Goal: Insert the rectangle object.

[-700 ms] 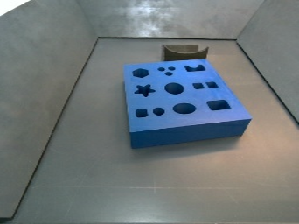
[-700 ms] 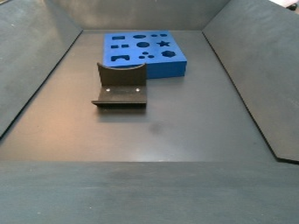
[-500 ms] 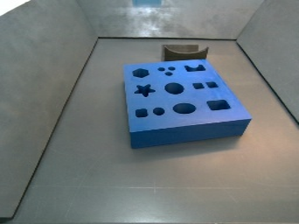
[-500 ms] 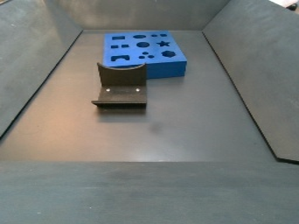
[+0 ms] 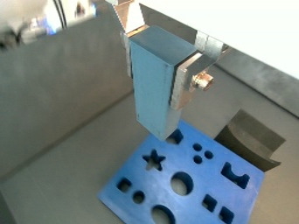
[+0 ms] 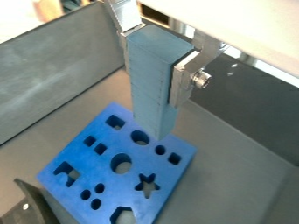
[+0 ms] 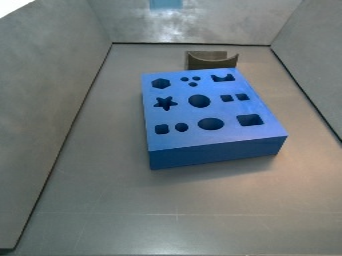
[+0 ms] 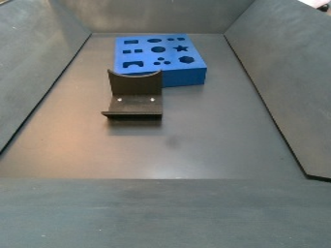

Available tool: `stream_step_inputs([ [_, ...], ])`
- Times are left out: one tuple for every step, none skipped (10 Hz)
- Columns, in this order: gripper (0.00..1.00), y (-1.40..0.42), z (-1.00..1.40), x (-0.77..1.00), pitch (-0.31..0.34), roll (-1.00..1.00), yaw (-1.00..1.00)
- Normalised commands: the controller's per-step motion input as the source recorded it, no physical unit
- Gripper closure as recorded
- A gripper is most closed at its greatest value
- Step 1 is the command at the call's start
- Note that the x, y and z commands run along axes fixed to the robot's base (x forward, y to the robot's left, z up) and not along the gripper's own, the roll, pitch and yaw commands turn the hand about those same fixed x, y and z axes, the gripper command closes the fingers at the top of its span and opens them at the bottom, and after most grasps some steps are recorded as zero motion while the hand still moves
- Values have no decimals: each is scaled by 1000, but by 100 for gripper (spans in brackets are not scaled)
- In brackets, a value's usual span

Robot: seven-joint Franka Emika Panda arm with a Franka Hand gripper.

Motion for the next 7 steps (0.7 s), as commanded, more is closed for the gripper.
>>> stream_step_inputs([
  [100, -129, 176, 153, 434, -21, -172],
  [100, -84, 98, 113, 315, -20, -95],
  [100, -469, -931, 917, 67, 0, 60],
  [100, -240, -897, 909, 23, -107, 220],
  [100, -177, -903, 914, 0, -133, 206],
  [100, -31, -837, 903, 0, -167, 260],
  [100, 106, -649, 900, 0, -199, 343],
])
